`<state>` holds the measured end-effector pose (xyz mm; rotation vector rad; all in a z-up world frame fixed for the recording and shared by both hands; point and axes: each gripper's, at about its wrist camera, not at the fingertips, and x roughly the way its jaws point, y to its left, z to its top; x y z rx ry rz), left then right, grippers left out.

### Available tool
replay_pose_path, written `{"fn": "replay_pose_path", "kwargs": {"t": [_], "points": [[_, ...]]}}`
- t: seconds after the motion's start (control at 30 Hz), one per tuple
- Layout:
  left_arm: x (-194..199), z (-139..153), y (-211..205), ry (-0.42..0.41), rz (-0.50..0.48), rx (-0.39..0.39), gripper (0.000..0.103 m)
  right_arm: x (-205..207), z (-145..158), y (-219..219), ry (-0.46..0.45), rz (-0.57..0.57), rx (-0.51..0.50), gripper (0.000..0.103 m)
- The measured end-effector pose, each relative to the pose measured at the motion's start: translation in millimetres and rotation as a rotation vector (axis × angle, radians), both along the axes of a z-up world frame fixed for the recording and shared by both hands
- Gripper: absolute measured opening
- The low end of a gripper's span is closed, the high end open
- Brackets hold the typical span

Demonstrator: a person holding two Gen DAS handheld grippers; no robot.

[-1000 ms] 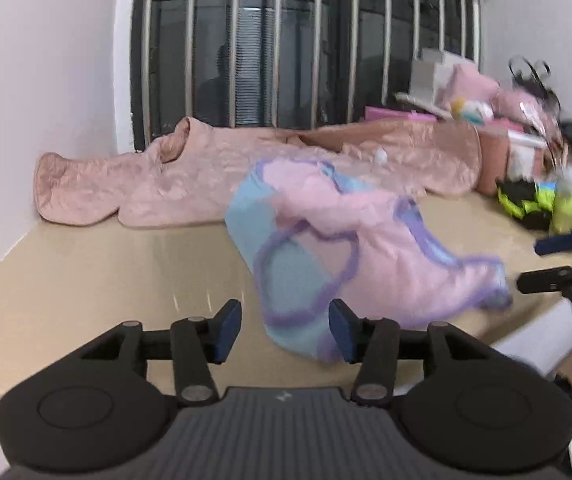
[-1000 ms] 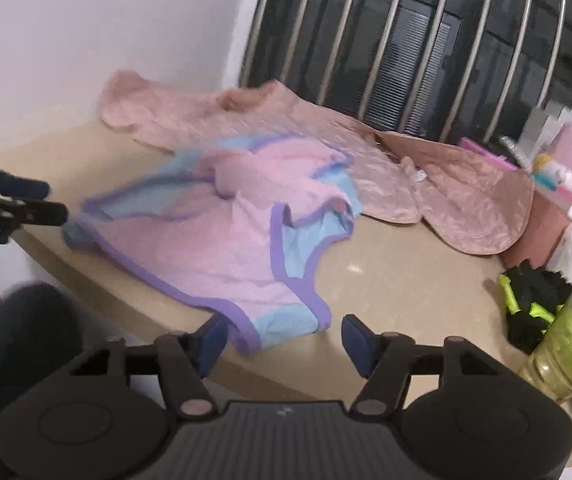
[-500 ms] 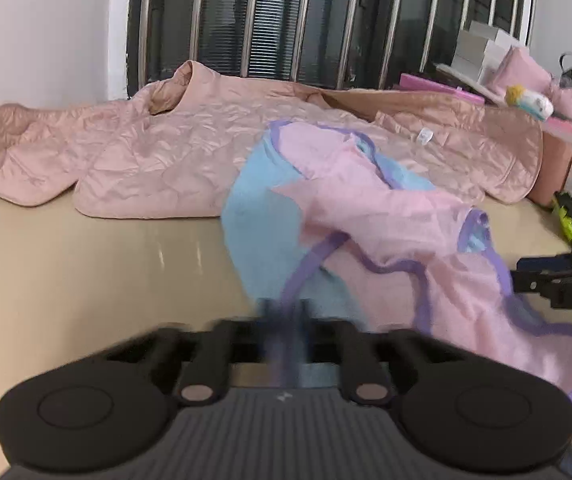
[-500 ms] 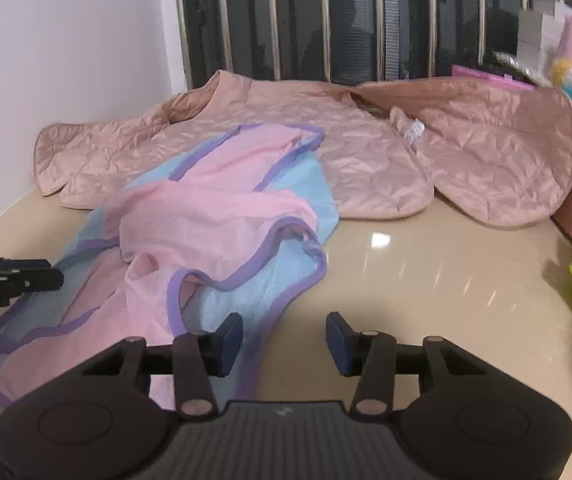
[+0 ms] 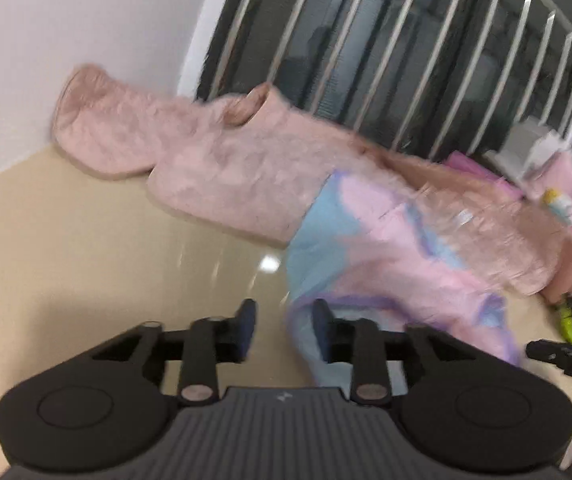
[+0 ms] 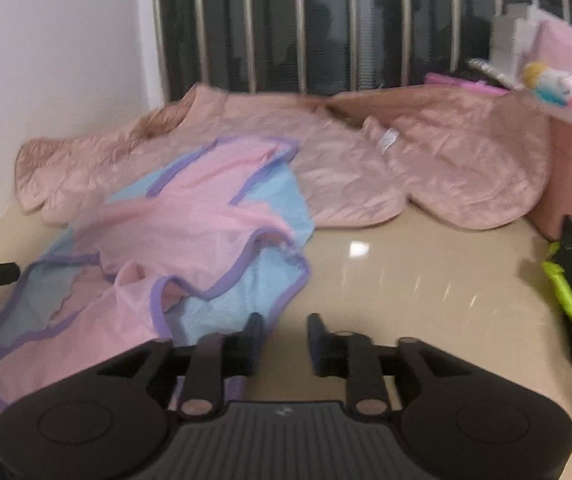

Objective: Fold clothes

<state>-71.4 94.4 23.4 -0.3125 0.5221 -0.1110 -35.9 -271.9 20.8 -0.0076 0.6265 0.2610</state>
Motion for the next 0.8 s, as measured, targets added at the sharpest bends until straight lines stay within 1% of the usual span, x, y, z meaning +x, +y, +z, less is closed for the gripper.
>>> {"fn": "replay_pose_path", "kwargs": {"t": [0.03, 0.1, 0.13, 0.2, 0.3, 0.33, 0.37, 0.4, 0.43, 0.47, 0.57, 0.63, 0.73, 0.8], "points": [[0.1, 3.5, -7.4, -0.010, -0.063, -0.014, 0.043, -4.0, 3.6, -1.3, -0.003, 0.029, 0.027, 0.026], [1.7, 9.6, -23.0, -0.024, -0.188, -0.039, 0.048, -4.4, 7.7, -0.8, 0.008, 0.093, 0.090, 0.029], [9.1, 7.6, -34.9, 0.005, -0.240, -0.037, 0.048, -0.2, 8.0, 1.5, 0.021, 0.125, 0.124, 0.030], [28.1, -1.0, -57.4, 0.096, -0.289, -0.024, 0.047, 11.2, 6.4, 8.8, 0.056, 0.177, 0.178, 0.030], [35.9, -8.6, -72.5, 0.114, -0.319, 0.002, 0.046, 31.0, -1.2, 20.5, 0.122, 0.197, 0.223, 0.030], [38.5, -11.1, -77.5, 0.121, -0.329, 0.011, 0.043, 35.5, -3.9, 22.0, 0.139, 0.203, 0.249, 0.030], [40.6, -13.3, -81.4, 0.126, -0.335, 0.020, 0.040, 38.7, -6.3, 22.7, 0.156, 0.208, 0.274, 0.029], [40.7, -13.6, -80.6, 0.127, -0.329, 0.027, 0.031, 41.8, -8.8, 23.3, 0.174, 0.212, 0.299, 0.026], [40.7, -14.0, -79.7, 0.129, -0.324, 0.030, 0.022, 43.1, -9.9, 23.9, 0.178, 0.214, 0.315, 0.012], [40.4, -15.0, -78.2, 0.135, -0.327, 0.020, 0.019, 41.6, -7.7, 23.5, 0.167, 0.217, 0.323, 0.003], [37.0, -16.9, -78.1, 0.146, -0.334, 0.010, 0.019, 31.8, 5.4, 18.8, 0.107, 0.228, 0.354, 0.003], [32.5, -16.3, -82.6, 0.137, -0.335, 0.047, 0.019, 25.0, 11.3, 13.8, 0.097, 0.218, 0.344, 0.003], [26.2, -14.9, -97.4, 0.113, -0.339, 0.143, 0.019, 18.9, 11.1, 9.7, 0.109, 0.203, 0.309, 0.003], [25.2, -14.2, -104.6, 0.114, -0.368, 0.156, 0.019, 16.7, 4.5, 11.3, 0.128, 0.199, 0.277, 0.003]]}}
